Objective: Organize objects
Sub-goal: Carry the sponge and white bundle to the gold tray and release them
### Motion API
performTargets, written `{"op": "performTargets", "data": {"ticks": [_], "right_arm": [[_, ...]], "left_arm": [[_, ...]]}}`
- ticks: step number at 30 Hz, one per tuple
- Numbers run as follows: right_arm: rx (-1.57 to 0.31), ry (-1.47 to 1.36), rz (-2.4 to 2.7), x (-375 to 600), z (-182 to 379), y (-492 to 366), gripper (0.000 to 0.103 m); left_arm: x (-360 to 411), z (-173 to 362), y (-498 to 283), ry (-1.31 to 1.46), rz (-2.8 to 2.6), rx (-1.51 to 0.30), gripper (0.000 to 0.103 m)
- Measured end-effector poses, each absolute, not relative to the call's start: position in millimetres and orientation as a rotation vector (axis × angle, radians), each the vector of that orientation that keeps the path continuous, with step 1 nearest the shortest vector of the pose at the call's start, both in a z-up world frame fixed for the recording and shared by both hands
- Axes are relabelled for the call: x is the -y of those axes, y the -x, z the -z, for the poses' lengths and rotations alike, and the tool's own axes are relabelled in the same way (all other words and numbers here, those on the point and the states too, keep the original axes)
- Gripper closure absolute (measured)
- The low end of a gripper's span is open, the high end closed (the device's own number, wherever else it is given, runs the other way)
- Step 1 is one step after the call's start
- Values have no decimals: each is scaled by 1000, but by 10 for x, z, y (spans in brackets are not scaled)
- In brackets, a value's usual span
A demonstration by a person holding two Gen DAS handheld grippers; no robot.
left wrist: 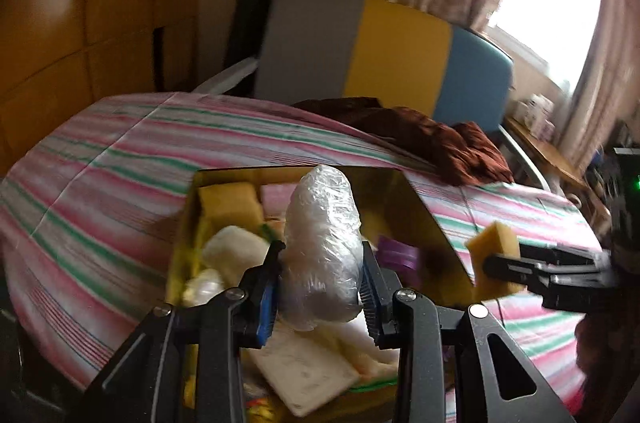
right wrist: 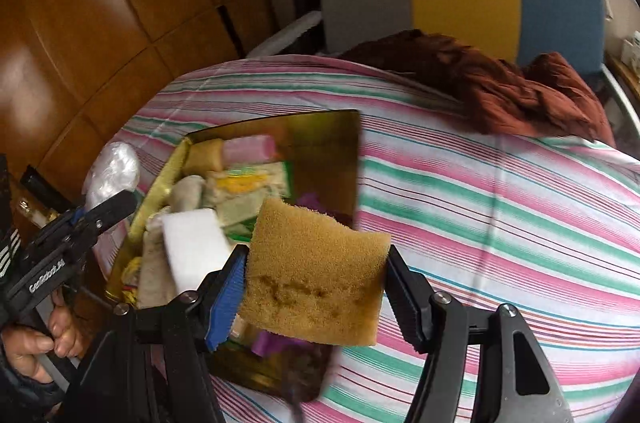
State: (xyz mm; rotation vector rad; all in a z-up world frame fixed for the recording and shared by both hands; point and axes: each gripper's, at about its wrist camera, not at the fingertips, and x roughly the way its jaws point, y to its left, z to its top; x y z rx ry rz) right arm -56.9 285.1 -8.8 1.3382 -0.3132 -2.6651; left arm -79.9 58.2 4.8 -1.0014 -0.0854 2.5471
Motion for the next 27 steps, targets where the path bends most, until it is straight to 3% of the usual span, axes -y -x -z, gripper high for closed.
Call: {"op": "performTargets", "data": {"ticks": [6,8,10,13,22,27], "right_arm": [[249,-1365,2649,-2597,173,786,33],[223,-1378,2658,-2555,209,826,25],[224,-1390,2666,-2547,241,837,24],[240,-1394,2679,-2562,273,831,20],[276,-1320,2807,-2560,152,559,20],[233,-1279,2889,-2495,69,339,20]], "left_arm": [[-557,-4,1048,1034,-2529,130,66],[-636,-8,1112,1024,-2530,113,60],[-729,-6,1160,1014,-2525,83,43],[-797,10,1188,1004,-2551,33,36],[-627,-28,950,972,-2672,-14,11],[-505,-108,709,929,-2722,-11,2]]}}
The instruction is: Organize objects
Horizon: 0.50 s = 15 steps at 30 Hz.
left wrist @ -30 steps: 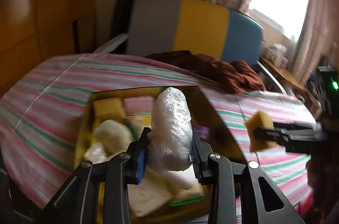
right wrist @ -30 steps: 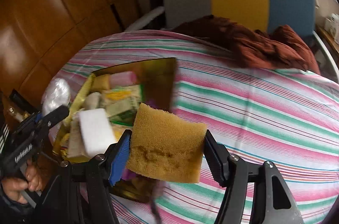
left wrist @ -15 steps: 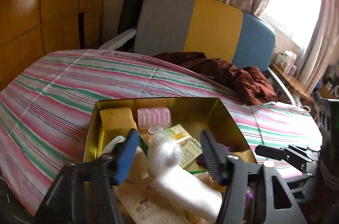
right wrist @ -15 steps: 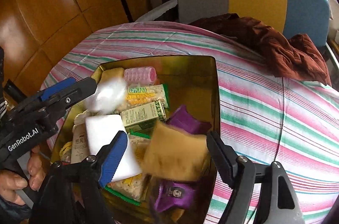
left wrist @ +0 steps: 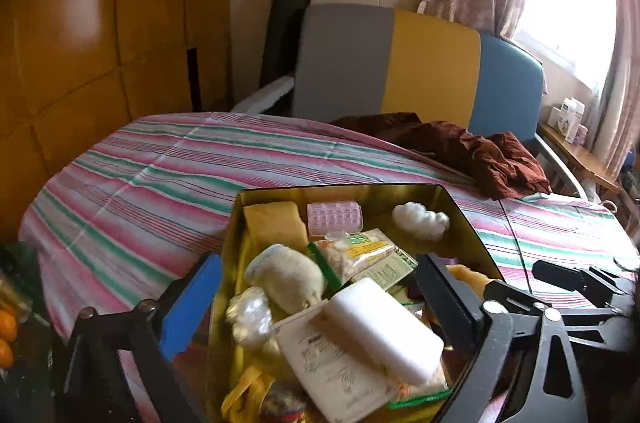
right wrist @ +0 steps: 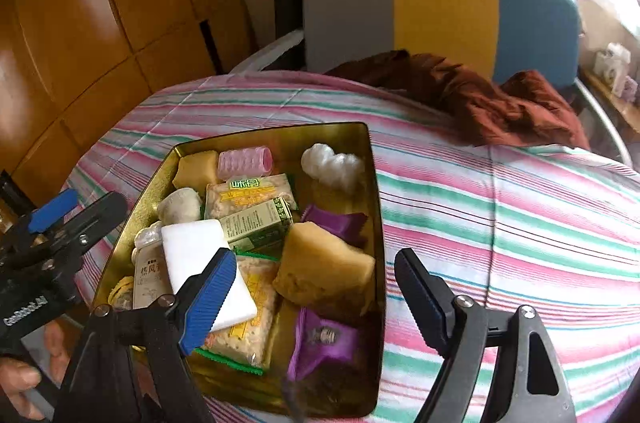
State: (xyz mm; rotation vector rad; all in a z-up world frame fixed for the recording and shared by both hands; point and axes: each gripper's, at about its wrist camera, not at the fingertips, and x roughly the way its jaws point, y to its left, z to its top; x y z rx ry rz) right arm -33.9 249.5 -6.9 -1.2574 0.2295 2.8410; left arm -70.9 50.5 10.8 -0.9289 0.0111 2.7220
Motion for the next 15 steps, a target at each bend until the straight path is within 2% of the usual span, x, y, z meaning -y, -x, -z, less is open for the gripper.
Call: {"op": "performTargets", "data": {"ticks": [15], "right_arm": [[-198,1184,-2803,-2359,91,-114,20]], "left_arm": [[-334,-77,208,963,-2795,-34,0]]}}
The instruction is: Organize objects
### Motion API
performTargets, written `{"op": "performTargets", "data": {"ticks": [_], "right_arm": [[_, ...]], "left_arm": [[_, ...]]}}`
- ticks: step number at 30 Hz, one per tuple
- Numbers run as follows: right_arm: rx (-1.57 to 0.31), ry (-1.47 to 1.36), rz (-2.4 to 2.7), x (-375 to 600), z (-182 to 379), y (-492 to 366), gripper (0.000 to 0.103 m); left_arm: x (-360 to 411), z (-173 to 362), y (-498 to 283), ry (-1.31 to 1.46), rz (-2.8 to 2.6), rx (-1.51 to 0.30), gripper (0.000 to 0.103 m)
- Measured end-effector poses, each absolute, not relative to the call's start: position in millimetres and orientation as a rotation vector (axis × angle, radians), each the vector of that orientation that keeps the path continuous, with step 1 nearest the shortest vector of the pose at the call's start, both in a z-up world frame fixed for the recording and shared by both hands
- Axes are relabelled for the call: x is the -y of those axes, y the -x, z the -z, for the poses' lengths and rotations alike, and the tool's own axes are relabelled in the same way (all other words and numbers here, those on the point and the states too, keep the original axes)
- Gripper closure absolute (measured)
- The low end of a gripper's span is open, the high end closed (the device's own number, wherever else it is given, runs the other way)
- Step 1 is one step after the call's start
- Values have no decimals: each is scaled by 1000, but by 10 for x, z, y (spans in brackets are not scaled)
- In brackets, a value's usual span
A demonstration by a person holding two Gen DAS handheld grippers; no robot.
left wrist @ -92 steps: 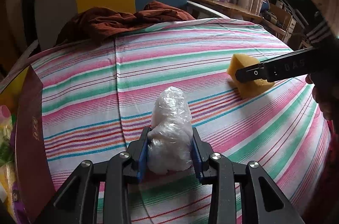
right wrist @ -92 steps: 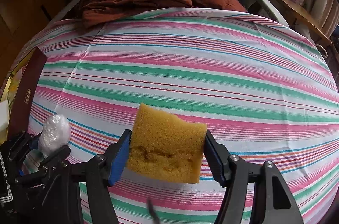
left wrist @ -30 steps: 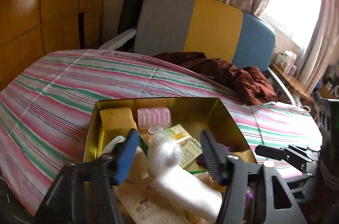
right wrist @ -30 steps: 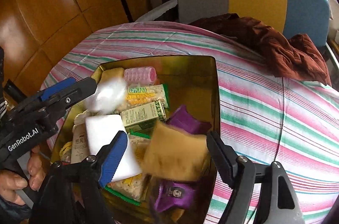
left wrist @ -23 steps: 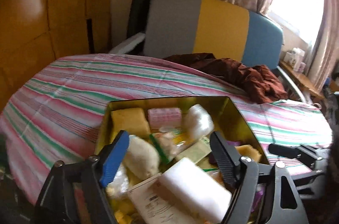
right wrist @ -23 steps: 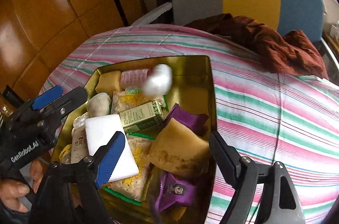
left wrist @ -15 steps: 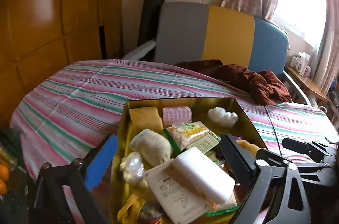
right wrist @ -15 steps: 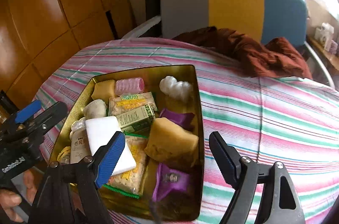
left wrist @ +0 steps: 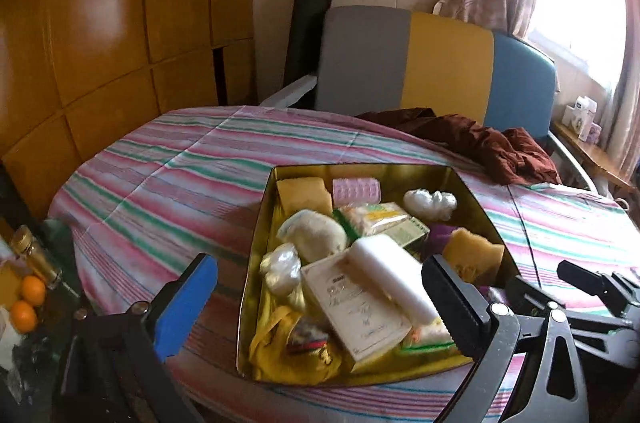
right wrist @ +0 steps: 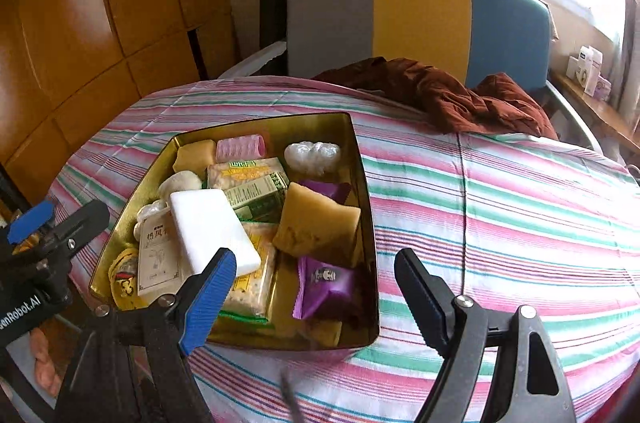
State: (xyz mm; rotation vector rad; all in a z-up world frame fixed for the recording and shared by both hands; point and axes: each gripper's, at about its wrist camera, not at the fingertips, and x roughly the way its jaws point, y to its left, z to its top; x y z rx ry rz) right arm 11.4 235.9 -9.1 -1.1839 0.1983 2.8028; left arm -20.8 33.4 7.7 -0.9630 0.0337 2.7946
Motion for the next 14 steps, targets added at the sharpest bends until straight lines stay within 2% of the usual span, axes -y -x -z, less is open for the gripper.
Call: {"op": "performTargets", "data": {"ticks": [6,14], "right_arm": [[-183,1189,-2802,-2333,93,-130,20],[-164,1201,-2801,-2286,109,-104,20]], "left_arm": [[-302,-40,190,1001,-2800,-8,0],[-264,-87,129,913,-2843,-3,1]]}}
